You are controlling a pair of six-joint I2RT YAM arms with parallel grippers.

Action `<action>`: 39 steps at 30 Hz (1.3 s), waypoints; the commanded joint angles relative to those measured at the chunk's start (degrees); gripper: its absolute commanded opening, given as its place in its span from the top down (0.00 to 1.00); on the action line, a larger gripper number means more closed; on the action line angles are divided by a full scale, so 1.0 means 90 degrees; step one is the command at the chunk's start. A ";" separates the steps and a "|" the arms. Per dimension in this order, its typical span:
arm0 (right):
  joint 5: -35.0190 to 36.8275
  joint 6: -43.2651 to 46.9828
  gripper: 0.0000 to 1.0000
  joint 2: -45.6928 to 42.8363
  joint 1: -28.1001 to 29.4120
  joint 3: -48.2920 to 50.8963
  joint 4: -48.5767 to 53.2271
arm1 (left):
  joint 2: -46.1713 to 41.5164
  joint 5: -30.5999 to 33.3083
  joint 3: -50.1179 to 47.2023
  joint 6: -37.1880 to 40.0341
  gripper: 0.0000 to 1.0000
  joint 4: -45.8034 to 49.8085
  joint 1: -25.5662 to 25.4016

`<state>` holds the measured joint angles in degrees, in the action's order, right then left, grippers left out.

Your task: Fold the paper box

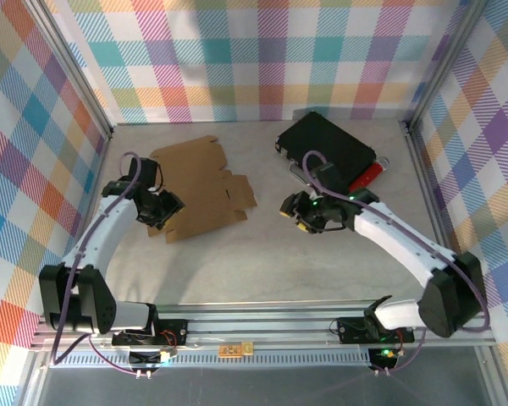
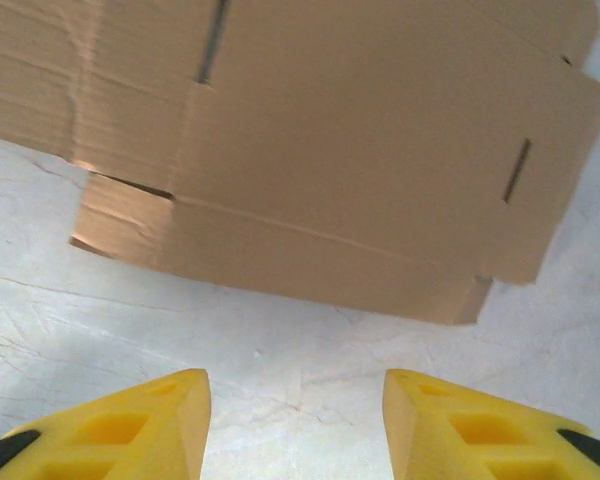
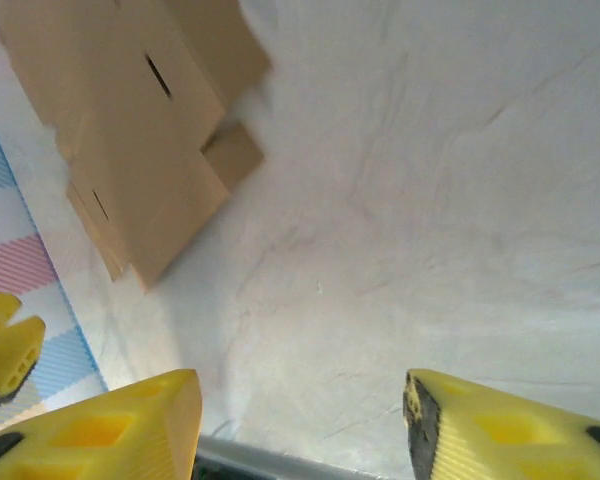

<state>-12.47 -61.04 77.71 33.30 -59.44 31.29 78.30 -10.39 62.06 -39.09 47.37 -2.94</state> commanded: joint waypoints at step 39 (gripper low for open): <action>-0.0503 -0.2358 0.42 0.3247 0.0531 0.0756 -0.5593 | 0.1909 -0.0989 -0.0733 0.0270 0.73 -0.1261 -0.0252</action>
<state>-14.11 -84.36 104.71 38.54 -50.57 -16.62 97.21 -19.46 55.70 -36.07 34.30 -5.13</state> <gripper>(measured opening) 0.584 0.266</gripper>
